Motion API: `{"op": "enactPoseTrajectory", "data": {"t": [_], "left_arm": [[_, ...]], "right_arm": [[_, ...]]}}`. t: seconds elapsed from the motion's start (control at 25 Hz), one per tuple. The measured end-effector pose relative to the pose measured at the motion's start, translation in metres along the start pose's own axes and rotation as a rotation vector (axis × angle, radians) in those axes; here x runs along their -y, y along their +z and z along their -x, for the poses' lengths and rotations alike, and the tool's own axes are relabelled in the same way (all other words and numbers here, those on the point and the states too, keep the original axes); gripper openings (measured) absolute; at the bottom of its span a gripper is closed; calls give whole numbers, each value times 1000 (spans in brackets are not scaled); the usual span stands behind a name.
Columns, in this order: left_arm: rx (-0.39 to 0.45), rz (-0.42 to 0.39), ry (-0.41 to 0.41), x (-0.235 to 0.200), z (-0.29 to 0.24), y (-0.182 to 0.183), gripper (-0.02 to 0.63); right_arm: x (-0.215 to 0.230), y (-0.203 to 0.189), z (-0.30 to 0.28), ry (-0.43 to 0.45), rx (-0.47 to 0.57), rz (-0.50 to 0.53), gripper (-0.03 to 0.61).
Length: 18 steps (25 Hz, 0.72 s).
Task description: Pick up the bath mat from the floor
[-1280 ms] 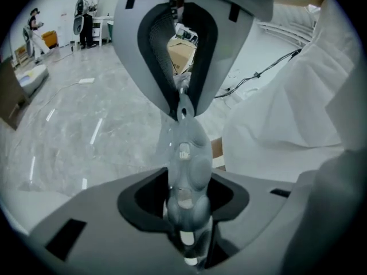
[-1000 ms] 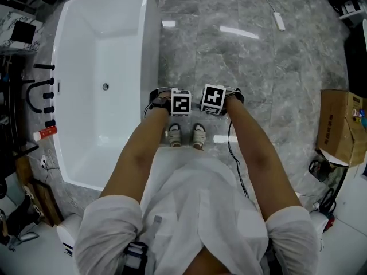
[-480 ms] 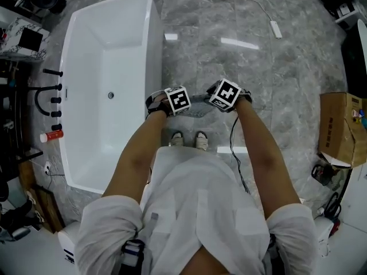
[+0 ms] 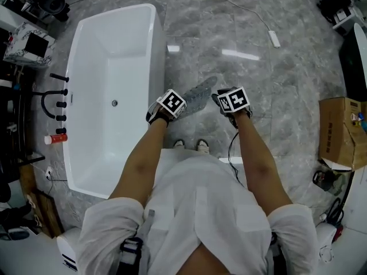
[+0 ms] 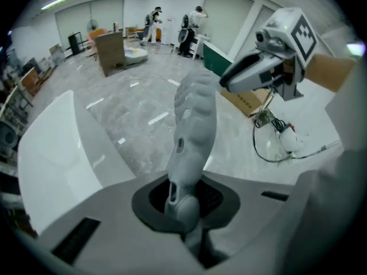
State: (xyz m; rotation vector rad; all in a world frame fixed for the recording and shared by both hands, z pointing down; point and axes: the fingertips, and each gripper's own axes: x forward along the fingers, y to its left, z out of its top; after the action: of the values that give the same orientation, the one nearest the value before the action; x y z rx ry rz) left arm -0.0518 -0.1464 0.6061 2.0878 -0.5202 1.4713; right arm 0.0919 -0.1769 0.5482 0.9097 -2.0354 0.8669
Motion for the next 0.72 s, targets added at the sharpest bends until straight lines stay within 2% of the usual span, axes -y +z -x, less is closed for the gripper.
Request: {"op": "enactPoseTrajectory", "data": {"t": [0.08,0.2,0.4,0.6,0.72], "left_arm": [[31,85,12,-5,6,-2,26],[67,173,41,-14,17,-3,26],[107,272,94,-28,35,-7,26],[138,374,101,-35,46,-16,26],[143,411,94,-37,47,-21,26]], "right_arm": [[-3,-9,0,-3,1,-36,137],[-10,-20,-1,5,-1,-83,135],[-18,-38,-9,-24,-27,-151,123],[-22,-40,-7,-59,-32,-195,43],[-21,-43,-10,-74,-67,-182,28]]}}
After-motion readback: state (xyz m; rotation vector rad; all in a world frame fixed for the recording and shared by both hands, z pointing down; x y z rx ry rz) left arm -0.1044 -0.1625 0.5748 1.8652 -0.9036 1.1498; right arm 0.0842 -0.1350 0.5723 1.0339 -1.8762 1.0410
